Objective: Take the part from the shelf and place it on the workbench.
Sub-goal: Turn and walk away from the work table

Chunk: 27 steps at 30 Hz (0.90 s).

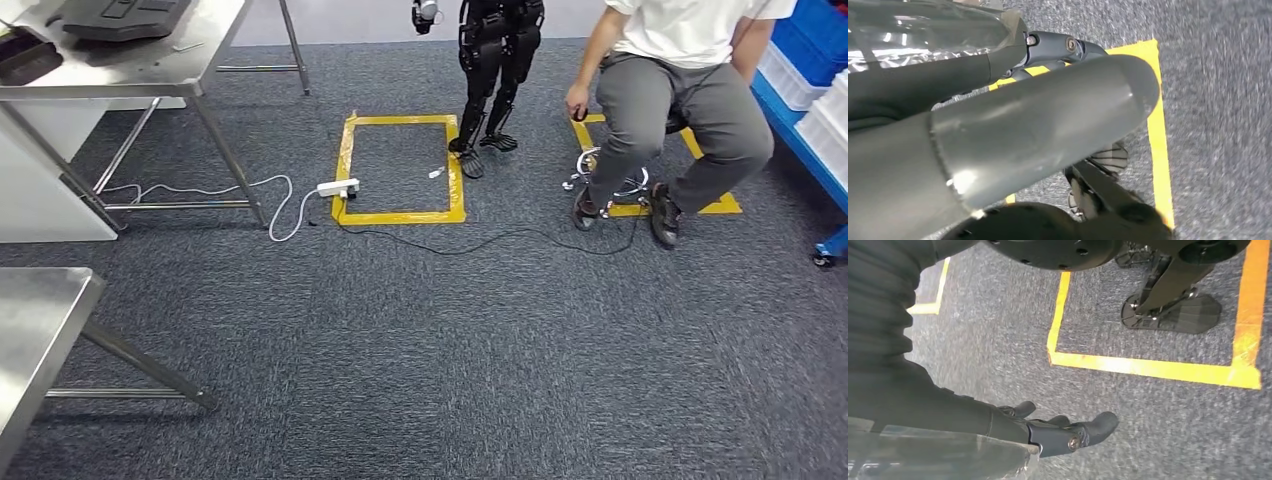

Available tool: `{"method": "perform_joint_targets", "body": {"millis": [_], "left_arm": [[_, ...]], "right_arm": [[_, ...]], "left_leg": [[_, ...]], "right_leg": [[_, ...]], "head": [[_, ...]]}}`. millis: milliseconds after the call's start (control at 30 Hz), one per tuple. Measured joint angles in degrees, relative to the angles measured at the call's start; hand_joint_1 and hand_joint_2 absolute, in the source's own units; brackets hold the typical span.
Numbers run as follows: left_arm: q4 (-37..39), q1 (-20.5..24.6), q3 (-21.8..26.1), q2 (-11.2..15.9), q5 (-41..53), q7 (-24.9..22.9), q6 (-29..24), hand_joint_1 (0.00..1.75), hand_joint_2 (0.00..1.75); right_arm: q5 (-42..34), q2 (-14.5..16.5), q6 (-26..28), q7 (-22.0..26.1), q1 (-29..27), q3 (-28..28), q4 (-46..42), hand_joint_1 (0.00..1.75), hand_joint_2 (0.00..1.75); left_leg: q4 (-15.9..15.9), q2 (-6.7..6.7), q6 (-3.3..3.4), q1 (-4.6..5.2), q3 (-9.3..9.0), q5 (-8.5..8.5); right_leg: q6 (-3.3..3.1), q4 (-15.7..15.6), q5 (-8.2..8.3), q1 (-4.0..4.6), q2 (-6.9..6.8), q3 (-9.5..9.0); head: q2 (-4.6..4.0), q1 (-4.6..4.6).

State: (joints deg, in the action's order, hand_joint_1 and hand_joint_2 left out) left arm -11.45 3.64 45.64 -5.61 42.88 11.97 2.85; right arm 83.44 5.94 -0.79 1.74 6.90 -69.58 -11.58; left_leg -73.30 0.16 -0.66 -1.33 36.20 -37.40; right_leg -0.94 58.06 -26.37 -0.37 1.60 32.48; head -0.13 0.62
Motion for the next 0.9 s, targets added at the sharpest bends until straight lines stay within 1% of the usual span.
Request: {"method": "perform_joint_targets", "body": {"millis": [33,67,100,133,167,200,233,267,300,333,367,400,433,467,500,533,567,600,633,667,700,733,767,800,833,867,900], "left_arm": [[0.0,-0.1,0.0,0.0,0.0,0.1,0.0,0.00,0.00],[0.0,-0.1,0.0,0.0,0.0,0.1,0.0,0.00,0.00],[0.1,-0.1,0.0,0.0,0.0,0.2,0.0,0.00,0.00],[0.1,-0.1,0.0,0.0,0.0,0.3,0.0,0.00,0.00],[0.1,-0.1,0.0,-0.1,0.0,0.3,0.0,0.00,0.00],[0.1,-0.1,0.0,-0.1,0.1,0.4,0.0,0.00,0.00],[0.1,0.0,0.0,-0.1,0.1,0.4,0.0,0.00,0.00],[0.1,0.0,0.0,-0.2,0.1,0.5,0.0,0.00,0.00],[0.1,0.1,0.0,-0.3,0.2,0.5,0.0,0.00,0.00],[0.1,0.2,0.0,-0.4,0.2,0.6,0.0,0.00,0.00],[0.1,0.2,0.0,-0.5,0.2,0.6,0.0,0.00,0.00],[0.1,0.2,0.0,-0.5,0.2,0.6,0.0,0.00,0.00],[0.1,0.1,0.0,-0.5,0.2,0.6,0.0,0.00,0.00],[0.1,0.1,0.0,-0.6,0.2,0.6,0.0,0.00,0.00],[0.1,0.1,0.0,-0.6,0.2,0.6,0.0,0.00,0.00],[0.1,0.1,0.0,-0.6,0.2,0.7,0.0,0.00,0.00],[0.1,0.1,0.0,-0.6,0.2,0.8,0.0,0.00,0.00],[0.1,0.1,0.0,-0.7,0.2,0.9,0.0,0.00,0.00],[0.1,0.1,0.0,-0.7,0.2,0.9,0.0,0.00,0.00],[0.1,0.1,0.0,-0.7,0.2,1.0,0.0,0.00,0.00],[0.1,0.1,0.0,-0.7,0.3,1.1,0.0,0.00,0.00],[0.1,0.2,0.0,-0.6,0.3,1.1,0.0,0.00,0.00],[0.1,0.3,0.0,-0.6,0.3,1.2,0.0,0.00,0.00],[0.1,0.5,0.0,-0.6,0.4,1.2,0.0,0.00,0.00],[0.1,0.6,0.0,-0.6,0.4,1.2,0.1,0.00,0.00],[0.1,0.7,0.0,-0.6,0.5,1.2,0.1,0.00,0.00],[0.1,0.8,0.0,-0.6,0.6,1.3,0.2,0.00,0.00]], "right_arm": [[0.0,0.0,0.0,0.0,-0.1,0.0,0.0,0.00,1.75],[0.0,0.0,0.0,0.0,-0.2,0.0,0.0,0.00,1.75],[0.0,-0.1,0.0,0.0,-0.2,0.0,0.0,0.00,1.75],[-0.1,-0.1,0.0,0.0,-0.2,0.0,0.0,0.00,1.75],[-0.1,-0.1,0.1,0.0,-0.2,0.0,0.0,0.00,1.75],[-0.2,-0.1,0.1,0.0,-0.2,0.0,0.0,0.00,1.75],[-0.2,-0.1,0.2,0.0,-0.2,0.0,0.0,0.00,1.75],[-0.3,-0.1,0.2,0.0,-0.3,0.0,0.0,0.00,1.75],[-0.3,-0.2,0.3,0.0,-0.4,0.0,0.0,0.00,1.75],[-0.3,-0.2,0.4,0.0,-0.5,0.0,0.0,0.00,1.75],[-0.3,-0.3,0.5,-0.1,-0.6,0.0,0.0,0.00,1.75],[-0.3,-0.3,0.6,-0.1,-0.5,0.0,0.0,0.00,1.75],[-0.3,-0.4,0.6,-0.1,-0.4,0.0,0.0,0.00,1.75],[-0.3,-0.4,0.6,-0.1,-0.4,0.0,0.0,0.00,1.75],[-0.3,-0.4,0.6,-0.2,-0.3,0.0,0.0,0.00,1.75],[-0.4,-0.4,0.6,-0.2,-0.4,0.0,0.0,0.00,1.75],[-0.5,-0.5,0.6,-0.3,-0.5,0.0,0.0,0.00,1.75],[-0.7,-0.5,0.6,-0.3,-0.6,0.0,0.0,0.00,1.75],[-0.9,-0.6,0.7,-0.3,-0.6,0.0,0.0,0.00,1.75],[-1.1,-0.6,0.8,-0.4,-0.6,0.0,0.0,0.00,1.75],[-1.3,-0.5,0.9,-0.5,-0.5,0.0,0.0,0.00,1.75],[-1.4,-0.5,1.0,-0.6,-0.4,0.0,0.0,0.00,1.75],[-1.6,-0.5,1.0,-0.6,-0.4,0.0,0.1,0.00,1.75],[-1.7,-0.5,1.0,-0.7,-0.4,0.0,0.1,0.00,1.75],[-1.7,-0.5,1.1,-0.8,-0.6,0.0,0.1,0.00,1.75],[-1.8,-0.4,1.1,-0.9,-0.7,0.0,0.1,0.00,1.75],[-1.9,-0.4,1.2,-1.0,-0.7,0.0,0.1,0.00,1.75]], "left_leg": [[-0.4,-0.17,0.18,0.01,0.57,0.77],[1.4,-0.37,0.42,0.01,0.16,2.59],[4.8,-1.00,0.74,0.02,-1.09,5.03],[8.6,-2.41,1.12,0.01,-2.55,7.10],[11.7,-3.70,1.37,0.01,-3.76,8.48],[13.6,-4.70,1.56,0.09,-4.51,9.15],[14.4,-5.08,1.72,0.27,-4.75,9.15],[14.6,-4.54,1.86,0.49,-4.82,9.21],[15.0,-3.83,2.20,0.53,-4.96,9.47],[15.5,-3.14,2.55,0.54,-5.19,9.74],[16.0,-2.38,2.91,0.47,-5.42,10.02],[16.4,-1.51,3.17,0.39,-5.61,10.24],[16.5,-0.66,3.27,0.49,-5.67,10.27],[16.5,0.26,3.33,0.53,-5.62,10.26],[16.5,1.13,3.30,0.56,-5.56,10.24],[16.5,1.96,3.25,0.57,-5.53,10.20],[16.5,2.71,3.17,0.55,-5.54,10.15],[16.5,3.42,3.02,0.50,-5.61,10.06],[16.4,4.06,2.77,0.53,-5.77,9.93],[16.3,4.69,2.37,0.63,-5.95,9.67],[16.3,5.24,1.91,0.74,-6.15,9.41],[16.2,5.76,1.45,0.83,-6.37,9.16],[16.2,6.30,1.05,0.80,-6.58,8.97],[16.2,6.80,0.71,0.65,-6.82,8.87],[16.0,6.66,0.36,0.37,-6.95,8.54],[15.1,5.74,0.07,0.13,-6.79,7.75],[13.1,4.24,-0.16,-0.06,-6.04,6.27]], "right_leg": [[-0.04,0.0,0.00,0.17,0.89,-0.06],[-0.04,0.0,0.00,0.28,1.76,-0.17],[-0.03,0.0,0.00,0.34,2.59,-0.31],[0.00,0.0,-0.01,0.38,3.38,-0.38],[0.08,0.1,-0.02,0.48,4.07,-0.35],[0.26,0.1,0.02,0.44,4.67,-0.19],[0.56,0.1,0.11,0.38,5.26,0.09],[0.94,0.1,0.23,0.31,5.82,0.41],[1.29,0.2,0.31,0.20,5.99,0.72],[1.53,0.7,0.15,0.24,5.15,1.19],[1.62,2.0,-0.49,0.28,3.67,2.04],[1.57,4.5,-1.64,0.32,1.90,3.35],[1.52,7.8,-3.14,0.26,0.33,5.16],[1.56,11.5,-4.64,0.14,-0.39,7.13],[1.76,14.5,-5.62,-0.04,-0.67,8.64],[2.17,15.8,-5.82,-0.25,-0.85,9.21],[2.74,14.9,-5.19,-0.51,-1.10,8.59],[3.35,11.9,-3.98,-0.79,-1.61,6.80],[3.85,7.6,-2.65,-1.05,-2.86,4.30],[4.05,3.8,-1.57,-1.02,-4.13,2.18],[3.85,1.2,-0.87,-0.96,-5.01,0.66],[3.42,0.0,-0.57,-0.77,-5.48,0.03],[2.89,-0.1,-0.49,-0.47,-5.04,0.16],[2.36,-0.2,-0.40,-0.42,-4.34,0.17],[1.96,-0.3,-0.33,-0.52,-3.70,0.12],[1.53,-0.3,-0.21,-0.66,-3.12,-0.03],[1.09,-0.4,-0.05,-0.84,-2.49,-0.22]], "head": [[0.00,0.01],[0.00,0.00],[0.00,0.01],[0.00,-0.01],[0.00,-0.06],[0.00,-0.04],[0.00,-0.05],[0.00,-0.03],[0.00,-0.01],[0.00,-0.04],[0.00,-0.10],[0.00,-0.16],[0.00,-0.19],[0.00,-0.23],[0.00,-0.23],[0.00,-0.23],[0.00,-0.24],[0.00,-0.23],[0.00,-0.24],[0.00,-0.28],[0.00,-0.21],[0.00,-0.16],[0.00,-0.09],[0.00,-0.02],[0.00,0.01],[0.00,0.08],[0.00,0.21]]}}
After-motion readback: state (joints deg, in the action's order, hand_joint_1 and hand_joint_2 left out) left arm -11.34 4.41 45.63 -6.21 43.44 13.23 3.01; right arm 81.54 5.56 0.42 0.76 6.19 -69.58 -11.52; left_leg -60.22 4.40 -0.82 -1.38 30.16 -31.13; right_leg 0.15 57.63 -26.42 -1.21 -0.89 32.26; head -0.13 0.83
